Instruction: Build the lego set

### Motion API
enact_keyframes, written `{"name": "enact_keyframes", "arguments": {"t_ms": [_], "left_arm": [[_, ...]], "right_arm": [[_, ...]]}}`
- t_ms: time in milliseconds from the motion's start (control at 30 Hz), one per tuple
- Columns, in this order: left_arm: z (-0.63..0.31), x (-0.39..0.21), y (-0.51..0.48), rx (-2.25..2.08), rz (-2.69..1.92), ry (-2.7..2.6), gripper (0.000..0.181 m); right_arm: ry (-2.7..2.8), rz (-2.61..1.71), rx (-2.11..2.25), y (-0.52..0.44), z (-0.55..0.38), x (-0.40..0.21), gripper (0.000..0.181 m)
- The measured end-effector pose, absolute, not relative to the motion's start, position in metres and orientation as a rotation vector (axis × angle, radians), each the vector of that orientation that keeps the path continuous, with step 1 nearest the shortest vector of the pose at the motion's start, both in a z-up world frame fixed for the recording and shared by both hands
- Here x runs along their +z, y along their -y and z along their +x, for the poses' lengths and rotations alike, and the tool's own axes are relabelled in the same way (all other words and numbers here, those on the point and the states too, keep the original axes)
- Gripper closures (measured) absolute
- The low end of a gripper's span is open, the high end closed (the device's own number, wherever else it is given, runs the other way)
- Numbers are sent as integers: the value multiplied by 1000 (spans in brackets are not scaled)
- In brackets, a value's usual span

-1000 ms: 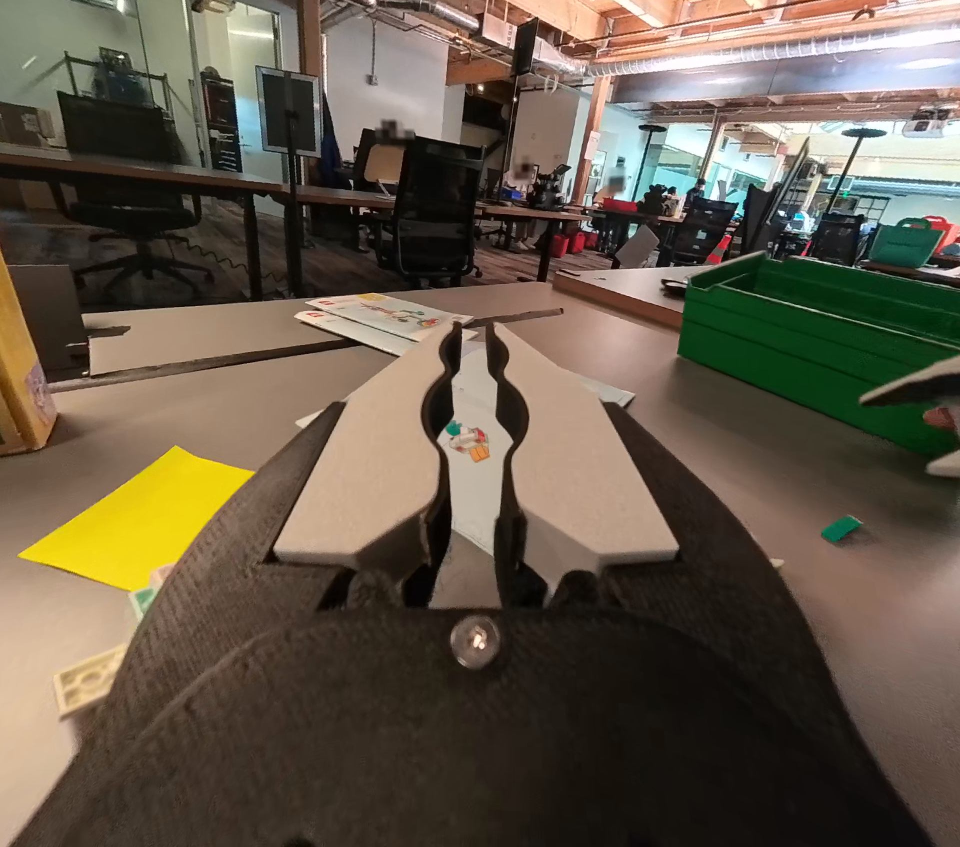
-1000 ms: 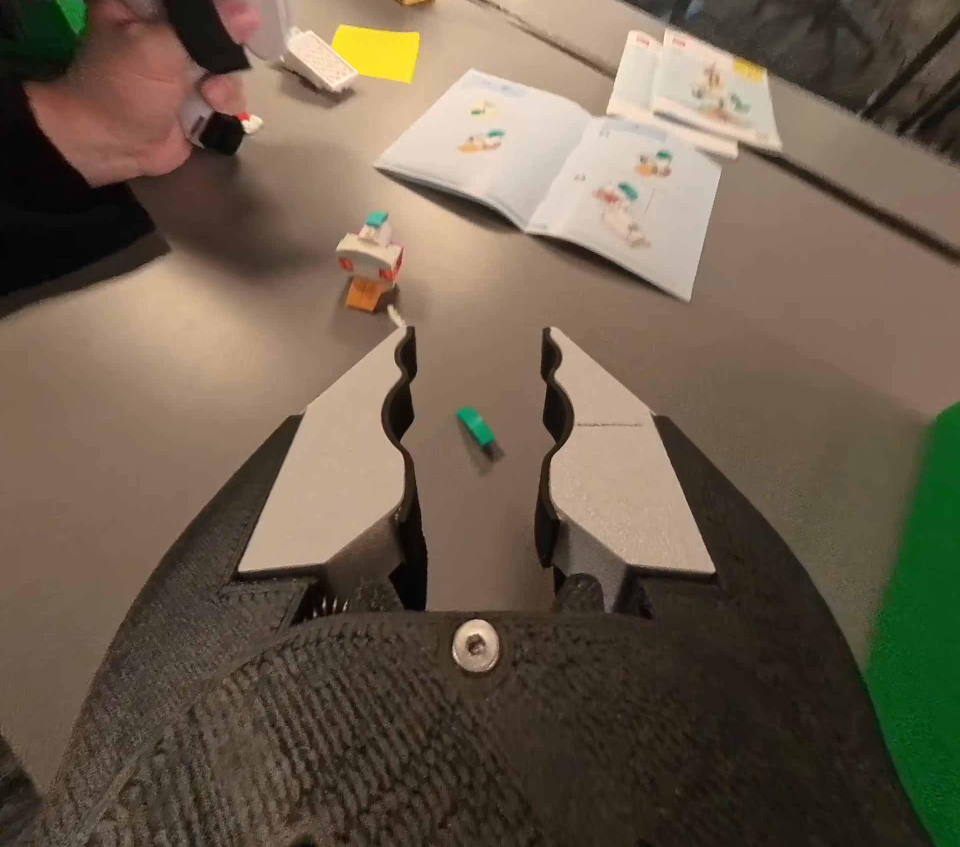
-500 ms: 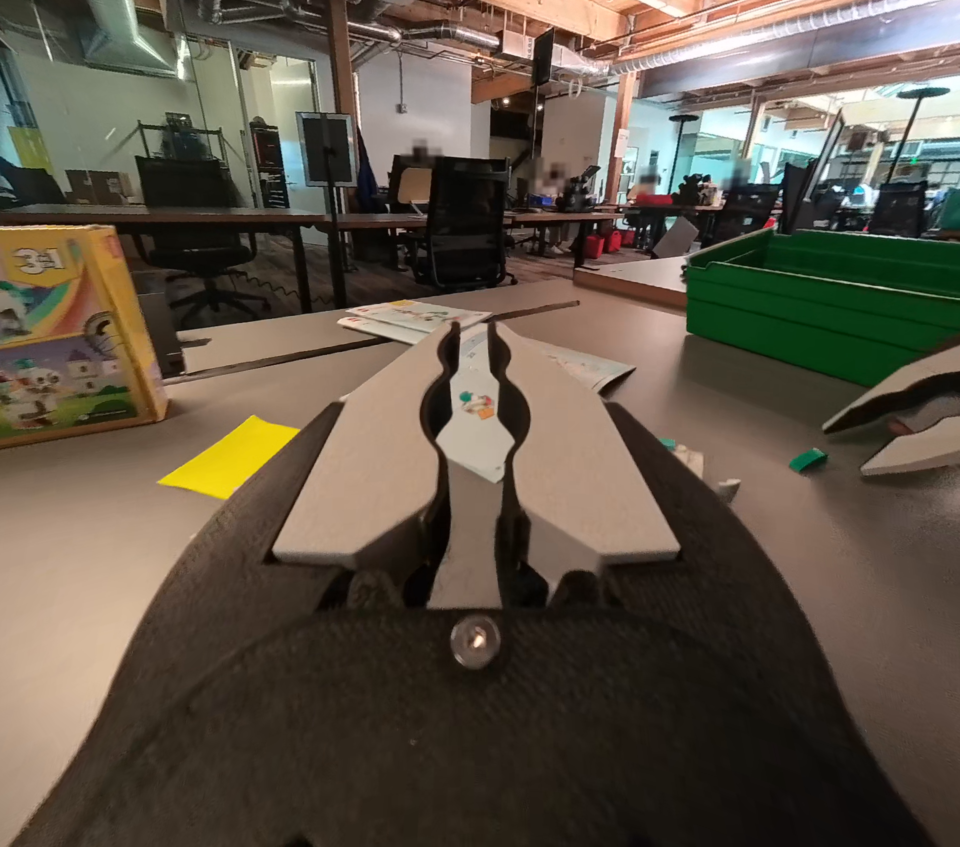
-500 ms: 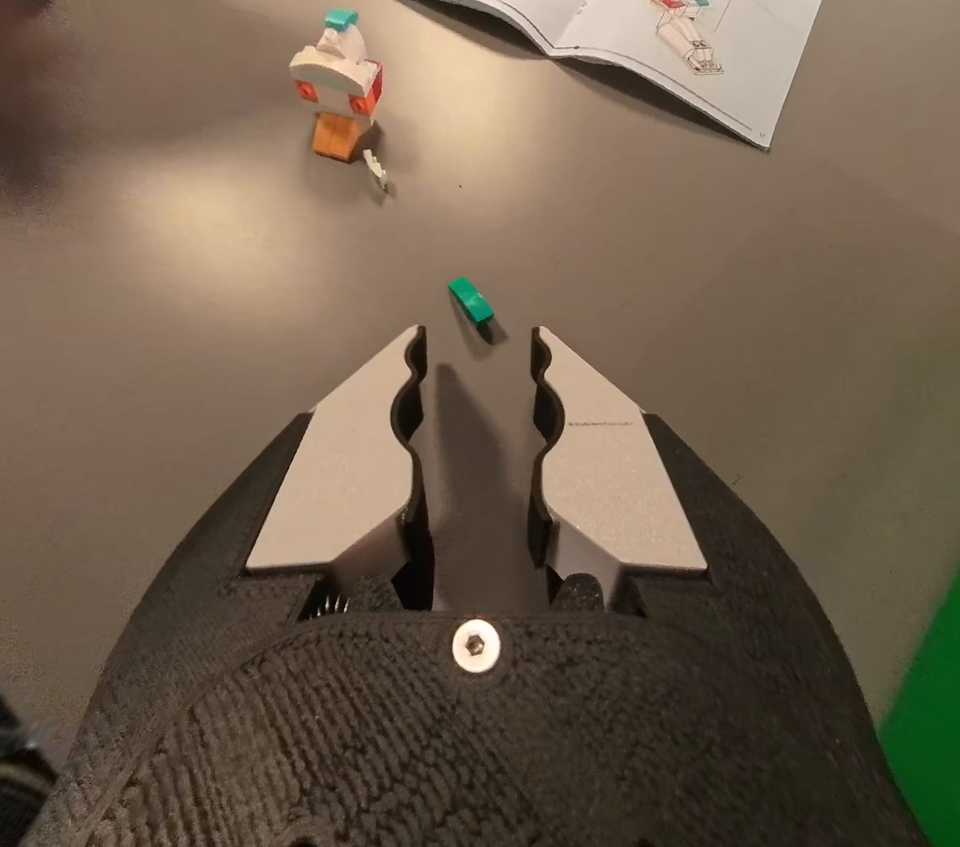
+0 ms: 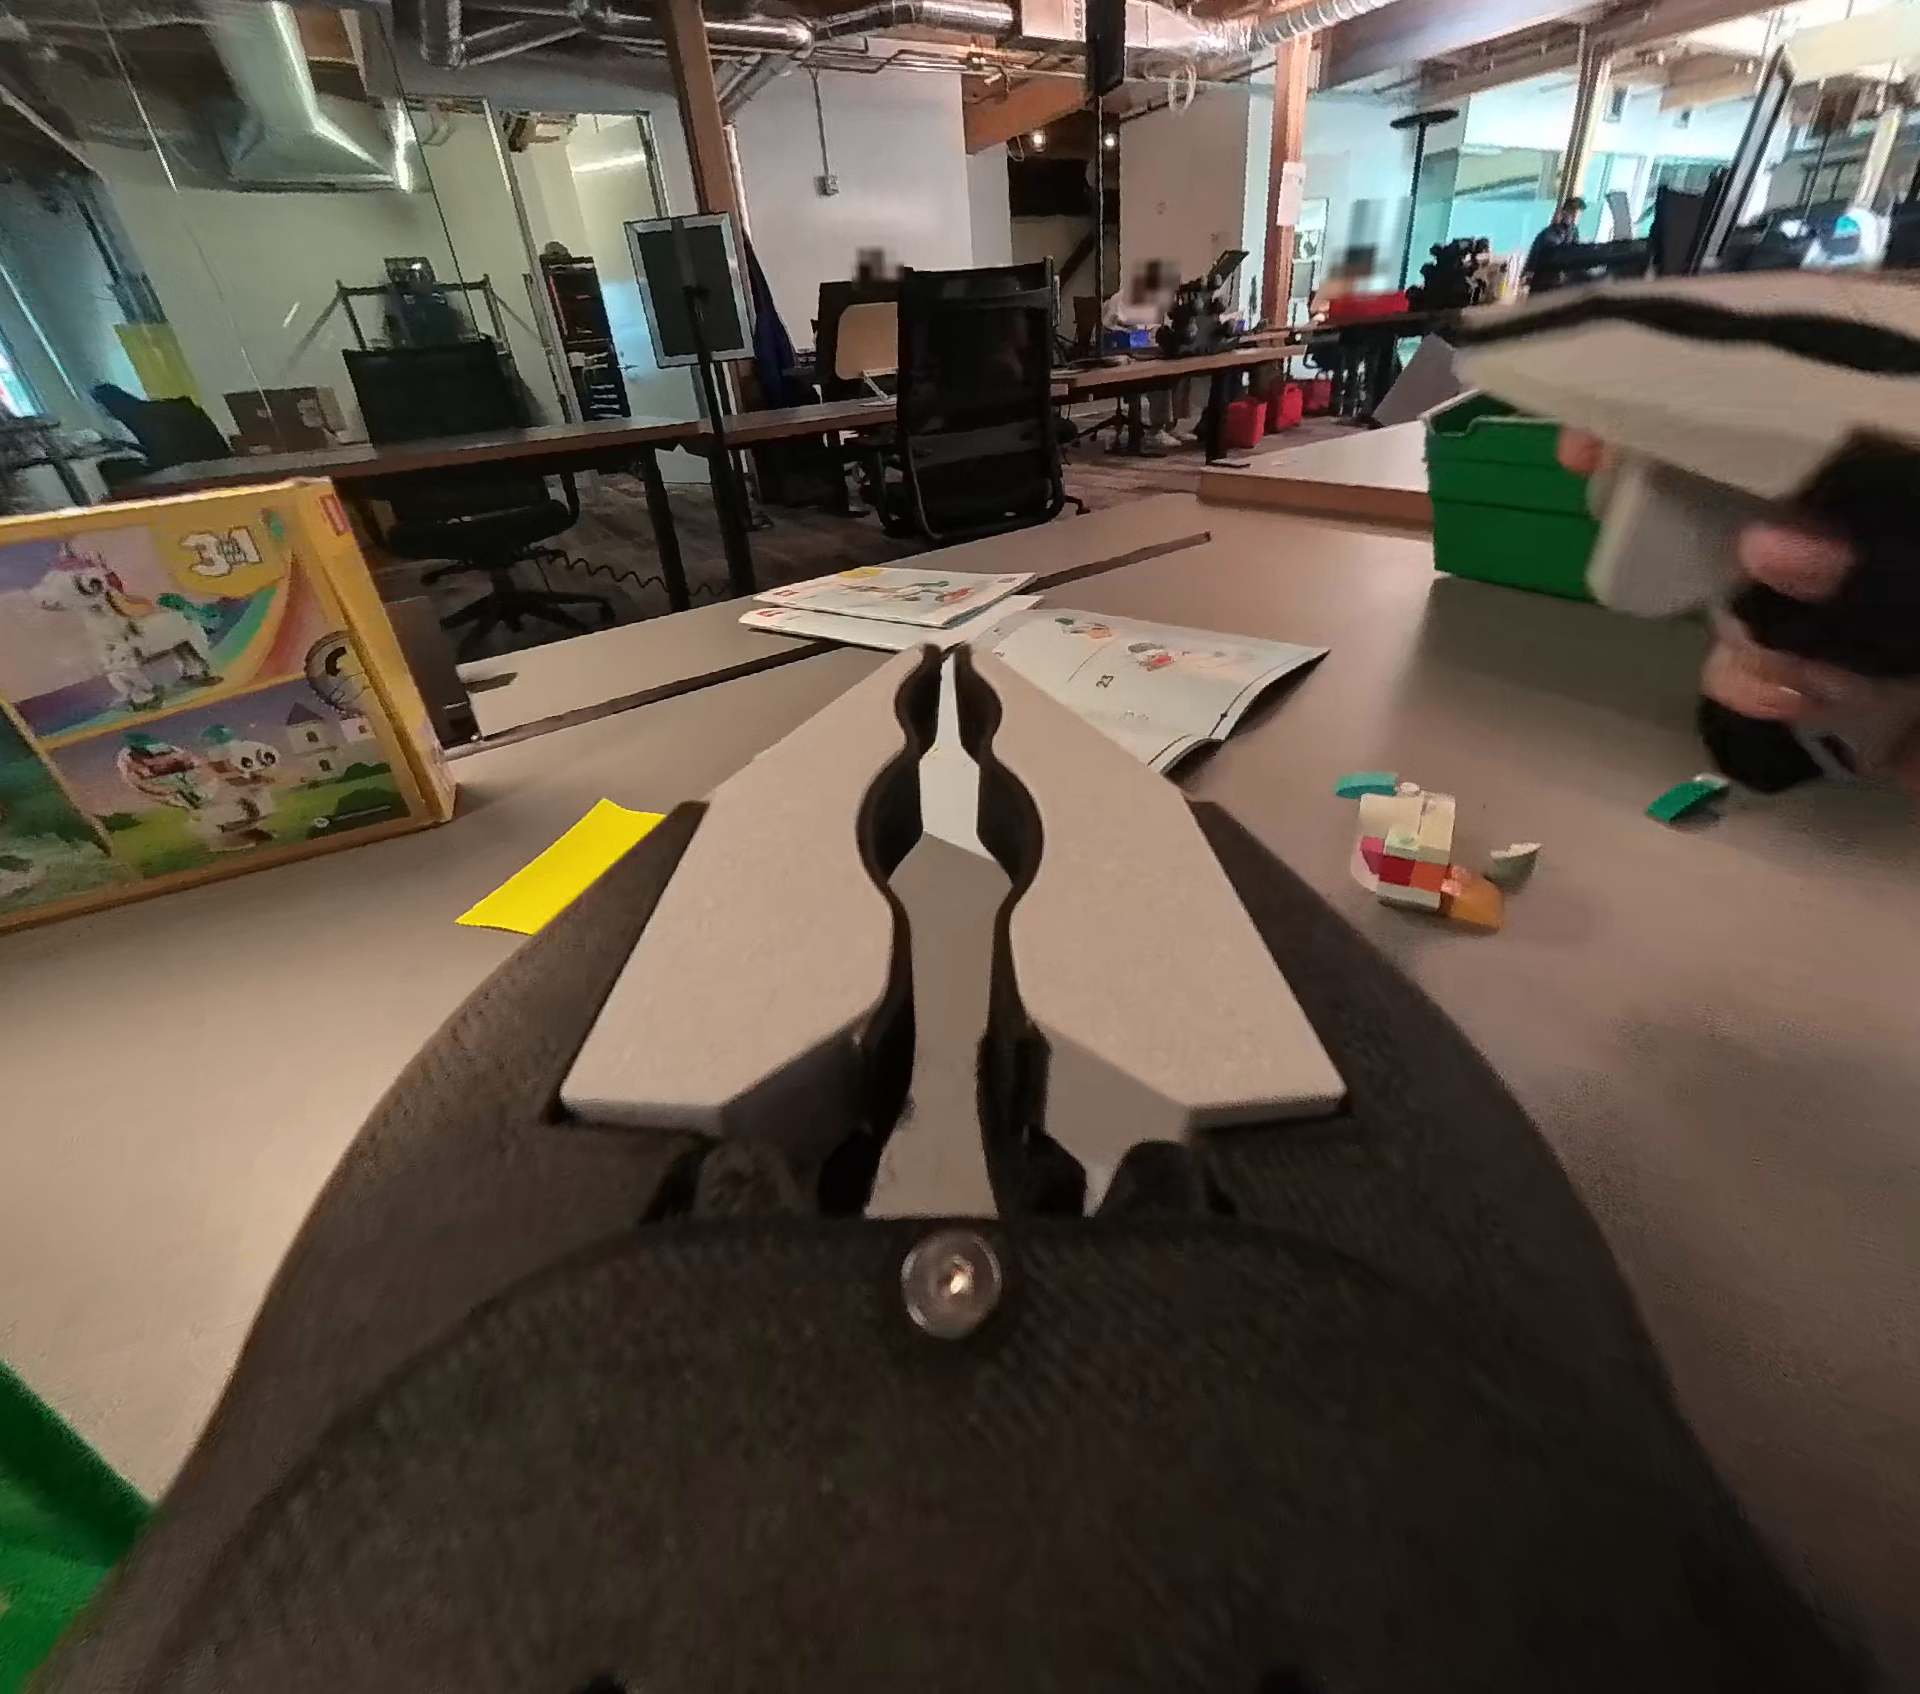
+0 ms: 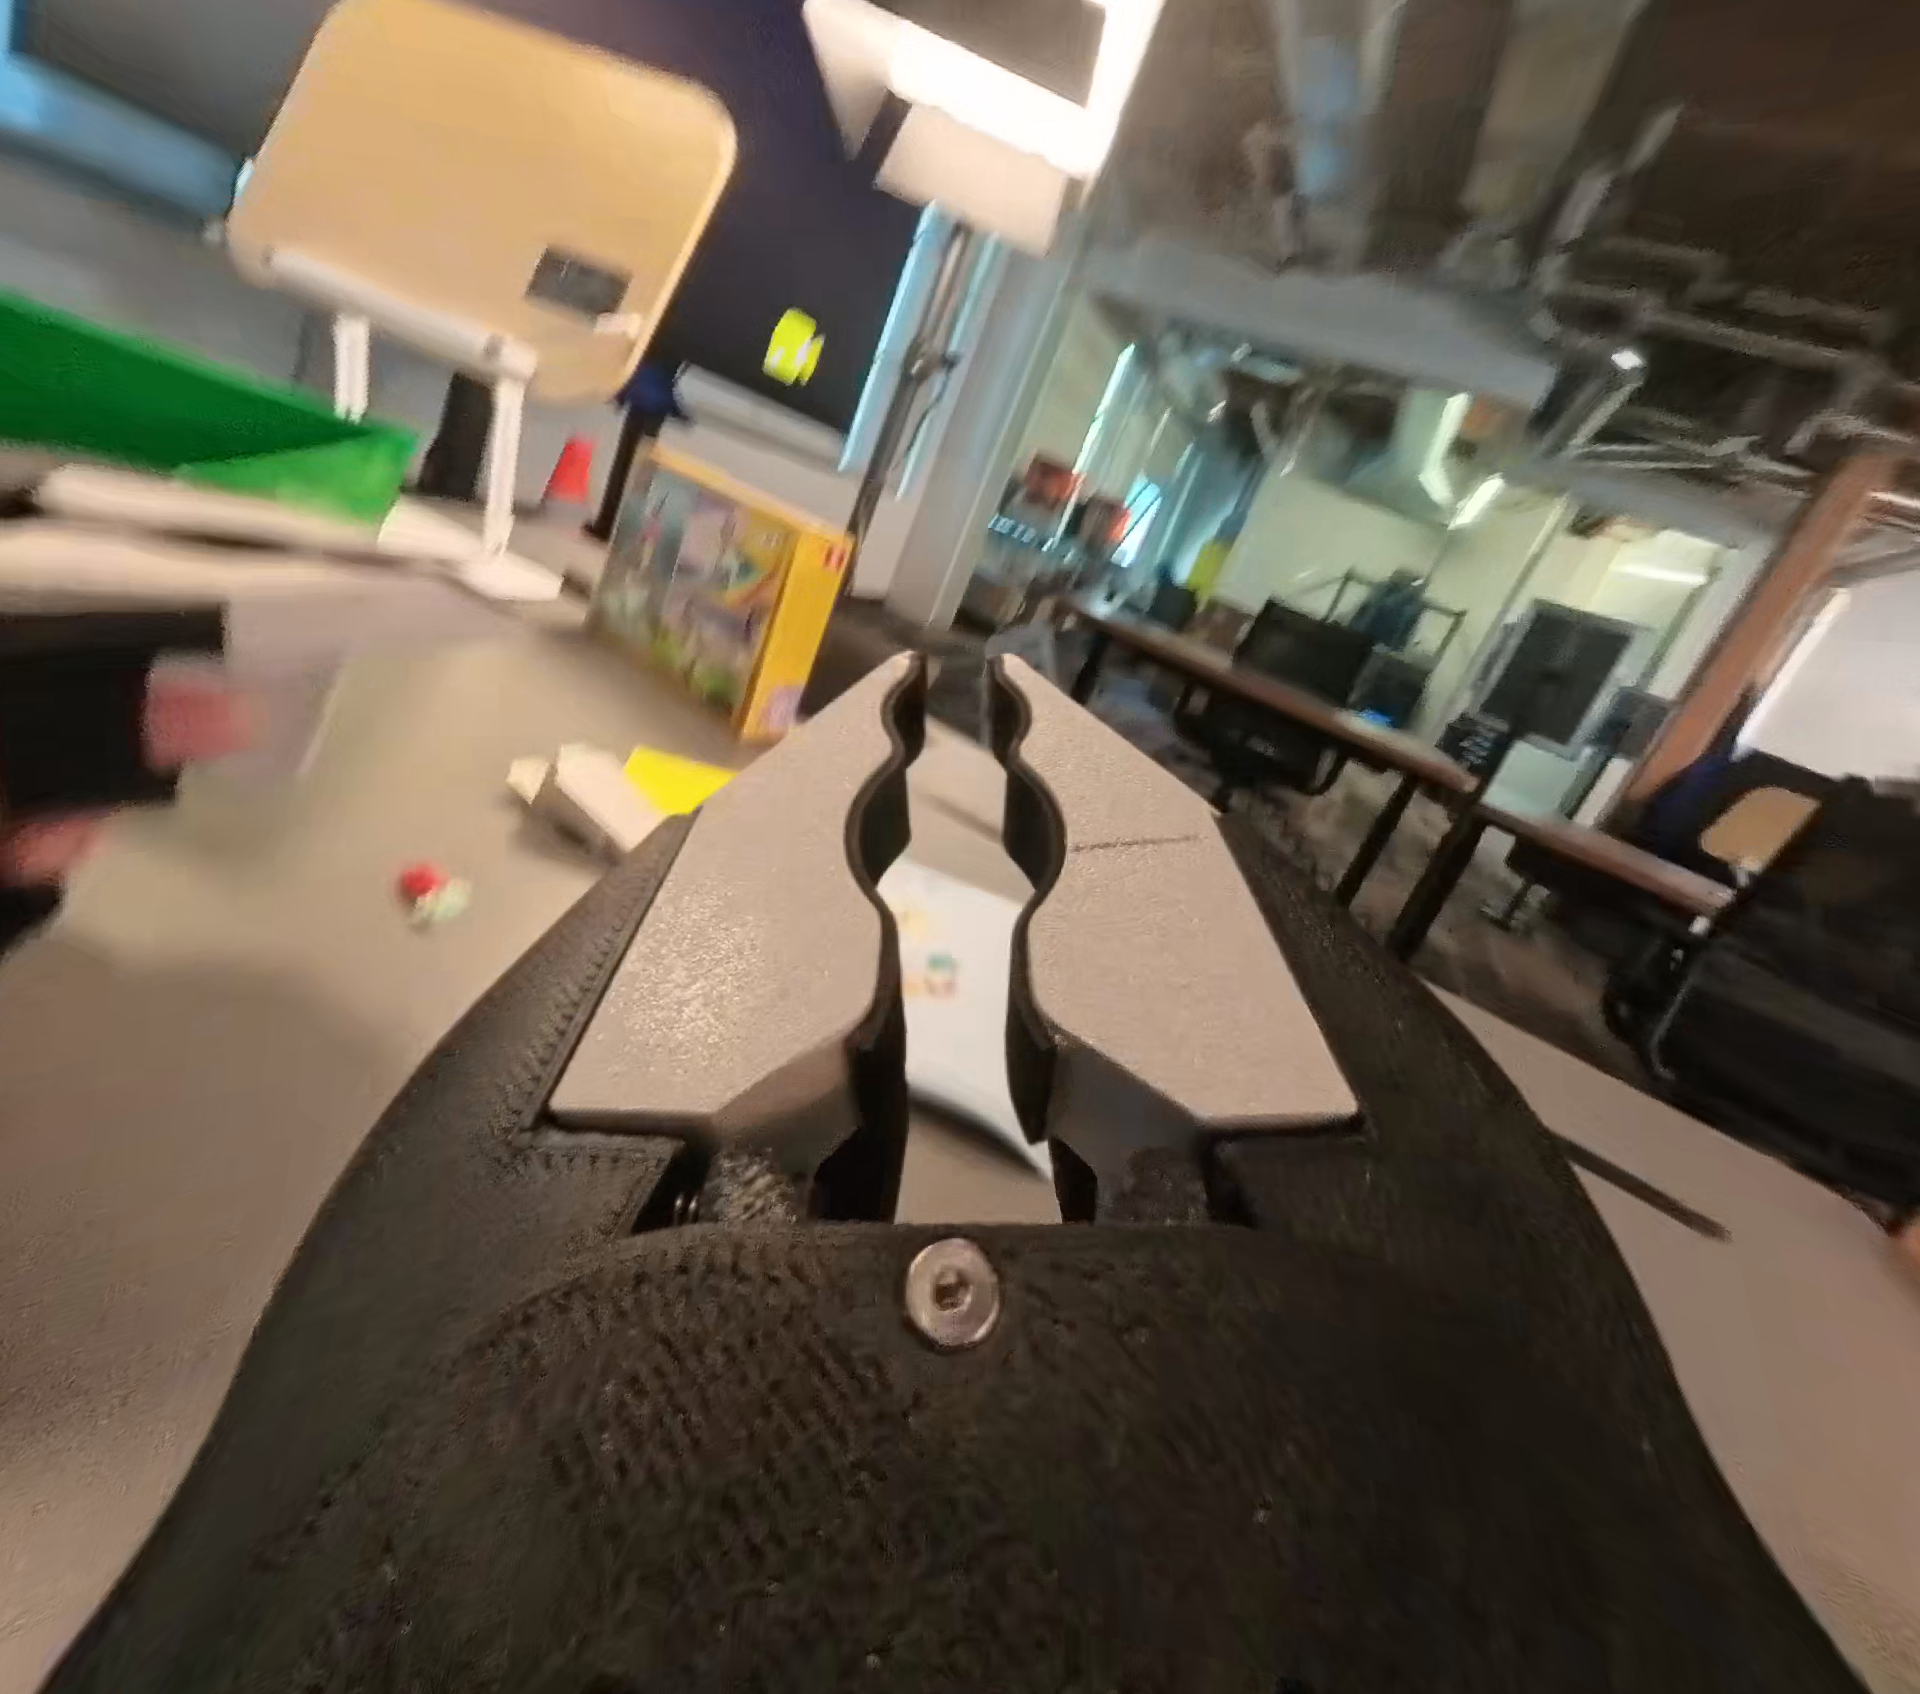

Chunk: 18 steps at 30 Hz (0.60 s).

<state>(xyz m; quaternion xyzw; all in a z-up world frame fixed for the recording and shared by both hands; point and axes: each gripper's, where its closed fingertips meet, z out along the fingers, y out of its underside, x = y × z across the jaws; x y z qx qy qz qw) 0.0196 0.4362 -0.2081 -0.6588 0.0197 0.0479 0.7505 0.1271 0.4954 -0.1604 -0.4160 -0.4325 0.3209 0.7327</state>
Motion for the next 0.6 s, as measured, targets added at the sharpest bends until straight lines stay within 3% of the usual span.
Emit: {"name": "enact_keyframes", "arguments": {"t_ms": [200, 600], "left_arm": [[10, -205, -434, 193, -1421, -13, 173], [17, -203, -436, 177, -1407, -54, 172]], "right_arm": [[879, -733, 844, -444, 59, -127, 177], [943, -743, 884, -422, 52, -153, 179]]}}
